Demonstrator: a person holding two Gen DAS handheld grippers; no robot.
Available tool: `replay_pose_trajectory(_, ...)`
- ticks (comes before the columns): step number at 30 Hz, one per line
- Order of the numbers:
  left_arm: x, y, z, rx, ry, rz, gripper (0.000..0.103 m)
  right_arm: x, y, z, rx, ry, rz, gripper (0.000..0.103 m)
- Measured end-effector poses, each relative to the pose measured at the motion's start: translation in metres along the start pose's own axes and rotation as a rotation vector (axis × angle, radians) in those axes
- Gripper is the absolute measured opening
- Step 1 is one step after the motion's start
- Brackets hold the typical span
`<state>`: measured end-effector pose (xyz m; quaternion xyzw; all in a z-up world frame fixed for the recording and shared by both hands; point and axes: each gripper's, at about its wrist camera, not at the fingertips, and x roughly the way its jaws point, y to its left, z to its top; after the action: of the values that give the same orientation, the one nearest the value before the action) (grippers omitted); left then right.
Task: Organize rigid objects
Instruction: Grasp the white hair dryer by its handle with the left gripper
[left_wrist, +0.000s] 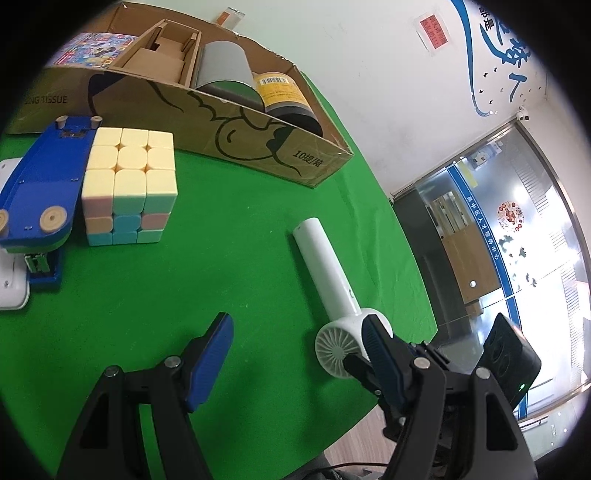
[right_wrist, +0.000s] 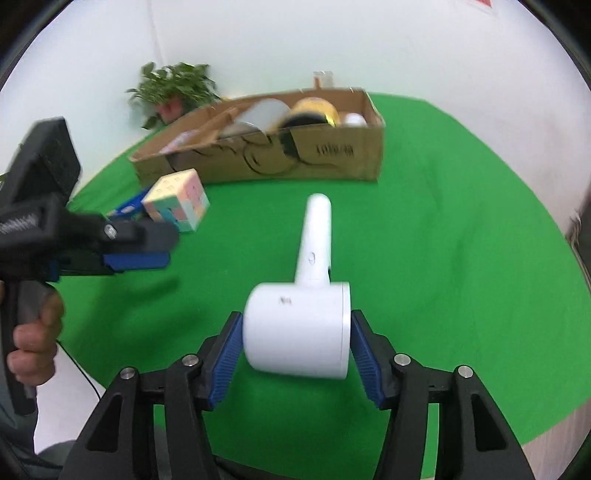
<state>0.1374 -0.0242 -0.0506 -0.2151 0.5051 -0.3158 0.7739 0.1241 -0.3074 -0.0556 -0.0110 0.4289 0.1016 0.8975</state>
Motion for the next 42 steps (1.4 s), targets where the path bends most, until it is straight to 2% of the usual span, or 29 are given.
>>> replay_pose_trajectory(3, -0.001, 0.003, 0.003, -0.011, 0.004, 0.001, 0.071, 0.002, 0.012, 0.0, -0.03, -0.023, -0.05, 0.054)
replay_pose_trajectory(6, -0.001, 0.008, 0.006, -0.027, 0.014, 0.01, 0.071, 0.005, 0.026, -0.001, -0.038, -0.015, 0.037, 0.054)
replay_pose_trajectory(10, 0.001, 0.016, 0.004, -0.057, 0.034, 0.019, 0.071, 0.01, 0.055, -0.003, -0.081, -0.001, 0.218, 0.057)
replay_pose_trajectory(11, 0.001, 0.018, 0.003, -0.06, 0.039, 0.026, 0.071, 0.009, 0.059, -0.004, -0.077, -0.011, 0.239, 0.057)
replay_pose_trajectory(14, 0.004, 0.02, -0.001, -0.062, 0.055, 0.057, 0.07, 0.005, 0.066, -0.002, -0.069, -0.051, 0.277, 0.068)
replay_pose_trajectory(16, 0.009, 0.024, -0.003, -0.074, 0.079, 0.088, 0.064, 0.007, 0.071, -0.001, -0.088, -0.049, 0.268, 0.069)
replay_pose_trajectory(18, 0.014, 0.028, -0.004, -0.091, 0.097, 0.118, 0.049, 0.011, 0.074, 0.0, -0.106, -0.035, 0.257, 0.068)
replay_pose_trajectory(20, 0.014, 0.029, -0.004, -0.102, 0.089, 0.127, 0.047, 0.011, 0.076, -0.002, -0.11, -0.03, 0.264, 0.062)
replay_pose_trajectory(22, 0.014, 0.029, -0.004, -0.095, 0.09, 0.159, 0.035, 0.011, 0.082, -0.003, -0.132, -0.017, 0.276, 0.056)
replay_pose_trajectory(28, 0.013, 0.028, -0.005, -0.089, 0.092, 0.185, 0.033, 0.007, 0.097, -0.011, -0.167, -0.018, 0.253, 0.057)
replay_pose_trajectory(42, 0.019, 0.024, 0.001, -0.097, 0.141, 0.178, 0.031, 0.005, 0.101, -0.013, -0.176, -0.011, 0.231, 0.058)
